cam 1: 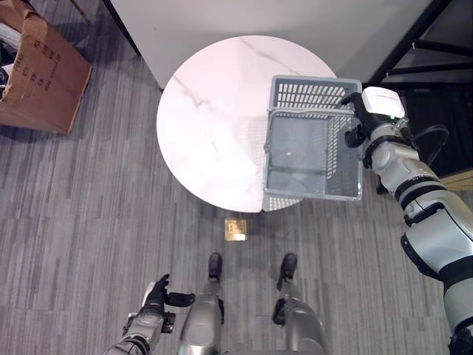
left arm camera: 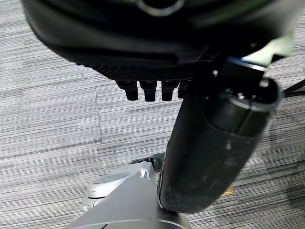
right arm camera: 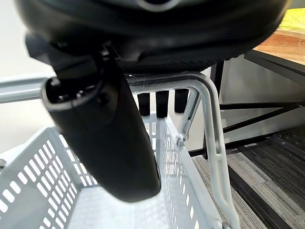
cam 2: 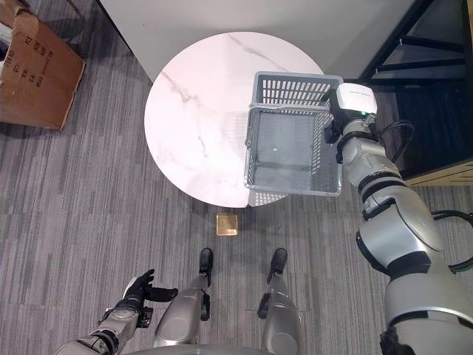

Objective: Get the vegetables into the basket

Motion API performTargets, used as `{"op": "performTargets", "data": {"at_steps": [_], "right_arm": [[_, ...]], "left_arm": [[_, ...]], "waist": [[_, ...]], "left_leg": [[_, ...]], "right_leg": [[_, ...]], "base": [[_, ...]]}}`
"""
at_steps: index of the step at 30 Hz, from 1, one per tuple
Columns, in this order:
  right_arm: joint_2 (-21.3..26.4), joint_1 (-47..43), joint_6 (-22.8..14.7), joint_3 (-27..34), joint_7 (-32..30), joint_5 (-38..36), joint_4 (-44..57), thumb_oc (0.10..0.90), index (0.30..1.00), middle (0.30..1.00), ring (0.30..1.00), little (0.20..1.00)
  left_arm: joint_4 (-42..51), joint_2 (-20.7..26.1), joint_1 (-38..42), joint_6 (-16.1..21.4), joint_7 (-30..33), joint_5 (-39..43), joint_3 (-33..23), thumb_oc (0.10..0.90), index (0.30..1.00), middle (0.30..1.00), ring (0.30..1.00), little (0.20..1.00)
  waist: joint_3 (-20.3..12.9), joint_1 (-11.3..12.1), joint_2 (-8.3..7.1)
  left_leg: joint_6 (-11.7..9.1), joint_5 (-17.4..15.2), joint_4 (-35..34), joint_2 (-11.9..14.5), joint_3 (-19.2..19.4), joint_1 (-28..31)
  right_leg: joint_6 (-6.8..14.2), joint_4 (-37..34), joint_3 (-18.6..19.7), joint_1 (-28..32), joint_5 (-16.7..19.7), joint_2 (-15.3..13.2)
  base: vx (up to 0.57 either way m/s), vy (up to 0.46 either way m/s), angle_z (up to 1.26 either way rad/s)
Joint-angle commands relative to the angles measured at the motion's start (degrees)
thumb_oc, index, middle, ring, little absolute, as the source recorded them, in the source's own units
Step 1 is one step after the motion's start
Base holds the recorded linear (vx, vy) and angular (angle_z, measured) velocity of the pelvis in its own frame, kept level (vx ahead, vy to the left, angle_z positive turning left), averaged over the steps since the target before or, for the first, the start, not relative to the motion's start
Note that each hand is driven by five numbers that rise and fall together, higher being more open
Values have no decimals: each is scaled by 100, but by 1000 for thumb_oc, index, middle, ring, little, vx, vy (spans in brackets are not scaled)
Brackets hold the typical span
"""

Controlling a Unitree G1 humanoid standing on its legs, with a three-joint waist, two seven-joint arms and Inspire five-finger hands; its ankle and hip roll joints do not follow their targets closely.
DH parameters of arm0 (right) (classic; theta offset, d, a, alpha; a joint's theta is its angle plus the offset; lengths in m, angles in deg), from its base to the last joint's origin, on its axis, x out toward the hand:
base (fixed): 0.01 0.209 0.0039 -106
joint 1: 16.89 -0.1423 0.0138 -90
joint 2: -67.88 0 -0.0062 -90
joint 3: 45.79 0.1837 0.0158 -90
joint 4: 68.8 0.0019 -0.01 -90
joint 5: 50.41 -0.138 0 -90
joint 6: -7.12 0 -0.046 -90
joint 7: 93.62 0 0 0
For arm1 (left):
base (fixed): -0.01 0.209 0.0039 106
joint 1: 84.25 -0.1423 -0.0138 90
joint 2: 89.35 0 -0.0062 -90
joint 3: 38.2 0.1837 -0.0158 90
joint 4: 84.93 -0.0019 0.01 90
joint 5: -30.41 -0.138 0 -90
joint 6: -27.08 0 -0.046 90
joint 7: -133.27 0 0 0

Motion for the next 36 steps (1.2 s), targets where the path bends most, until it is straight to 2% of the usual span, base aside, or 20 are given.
{"op": "performTargets", "data": {"at_steps": [1,10,11,12,13,15,18,20,26,36], "right_arm": [[86,-736,-22,-149,-290,30,-153,400,300,300,300,300],[134,-317,-73,58,-242,-153,367,400,300,300,300,300],[213,-160,-110,160,-185,-278,695,400,300,300,300,300],[383,202,-211,334,103,-656,1530,400,300,300,300,300],[383,202,-211,334,103,-656,1531,400,300,300,300,300],[630,646,-328,480,358,-945,2650,400,300,300,300,300],[773,1024,-446,678,489,-1157,3266,400,300,300,300,300],[1000,1582,-599,1013,689,-1419,4037,400,300,300,300,300],[1171,2578,-821,1533,1059,-1886,5163,400,300,300,300,300],[1136,4038,-992,2503,1380,-2494,6355,400,300,300,300,300]], "left_arm": [[-269,38,-165,-31,66,-119,292,900,1000,1000,1000,1000],[-306,24,-185,-93,55,-262,217,900,1000,1000,1000,1000],[-316,22,-196,-104,48,-298,169,900,1000,1000,1000,1000],[-327,14,-256,-146,5,-391,38,900,1000,1000,1000,1000],[-327,14,-256,-146,5,-391,38,900,1000,1000,1000,1000],[-371,8,-340,-200,-46,-551,-127,900,1000,1000,1000,1000],[-390,18,-410,-242,-87,-667,-224,900,1000,1000,1000,1000],[-415,26,-515,-275,-137,-810,-395,900,1000,1000,1000,1000],[-467,36,-690,-329,-195,-1130,-597,900,1000,1000,1000,1000],[-488,9,-893,-374,-264,-1387,-865,900,1000,1000,1000,1000]], "waist": [[-136,98,-108],[-233,45,-186],[-263,18,-213],[-323,-59,-272],[-323,-59,-272],[-396,-179,-334],[-445,-241,-359],[-527,-329,-367],[-697,-453,-356],[-927,-565,-326]], "left_leg": [[-240,-4,-10,154,-206,-153],[-225,-62,-10,161,-174,-12],[-221,-85,-10,162,-157,46],[-224,-123,-10,177,-128,150],[-224,-123,-10,177,-128,150],[-232,-154,-10,195,-84,263],[-236,-177,-10,212,-55,338],[-237,-209,-10,219,-13,444],[-242,-262,-10,238,87,617],[-225,-353,-10,248,223,877]], "right_leg": [[605,-1,150,286,-20,-467],[606,17,163,396,-61,-470],[604,23,161,448,-72,-475],[609,29,181,528,-87,-478],[609,29,181,528,-87,-478],[616,42,200,599,-94,-479],[622,47,201,663,-112,-487],[630,53,212,740,-124,-488],[655,49,233,855,-150,-487],[678,40,275,1040,-225,-477]], "base": [[0,0,0],[0,0,0],[0,0,0],[0,0,0],[1,10,-6],[3,12,-8],[3,7,-3],[5,20,-10],[5,6,-11],[33,2,-6]]}}
